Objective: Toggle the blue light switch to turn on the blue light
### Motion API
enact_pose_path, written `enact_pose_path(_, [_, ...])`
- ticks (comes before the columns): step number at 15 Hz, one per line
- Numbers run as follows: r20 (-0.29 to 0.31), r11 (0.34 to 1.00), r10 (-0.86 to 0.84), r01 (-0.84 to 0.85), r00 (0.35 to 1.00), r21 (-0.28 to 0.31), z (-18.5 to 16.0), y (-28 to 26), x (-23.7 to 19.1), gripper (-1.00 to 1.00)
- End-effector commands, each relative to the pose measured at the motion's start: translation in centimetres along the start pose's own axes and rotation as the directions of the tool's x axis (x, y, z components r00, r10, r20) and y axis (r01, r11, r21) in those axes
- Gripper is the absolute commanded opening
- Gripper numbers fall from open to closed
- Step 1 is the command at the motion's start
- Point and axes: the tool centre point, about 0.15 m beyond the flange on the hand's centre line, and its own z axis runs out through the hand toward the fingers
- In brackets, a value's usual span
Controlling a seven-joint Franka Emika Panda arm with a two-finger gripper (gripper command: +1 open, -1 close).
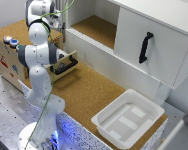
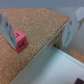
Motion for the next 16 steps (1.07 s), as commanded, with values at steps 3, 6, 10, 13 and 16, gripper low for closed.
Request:
enact_pose_path(3, [0.162,0.999,-0.013,0.021,0.987,-0.046,-4.0,-5.4,-2.8,1.00])
enact_pose_path(6, [0.132,0.995,-0.097,0.096,0.986,0.009,-2.8,-10.1,-4.2,1.00])
enact_pose_path(10, [0.112,0.973,-0.218,0.226,0.969,-0.054,-2.9,-13.8,-6.0,1.00])
enact_pose_path(13, [0.055,0.950,-0.293,0.297,0.954,-0.095,-2.9,-15.6,-7.7,1.00])
enact_pose_path(16, [0.051,0.924,-0.372,0.375,0.927,-0.076,-2.2,-17.6,-7.9,1.00])
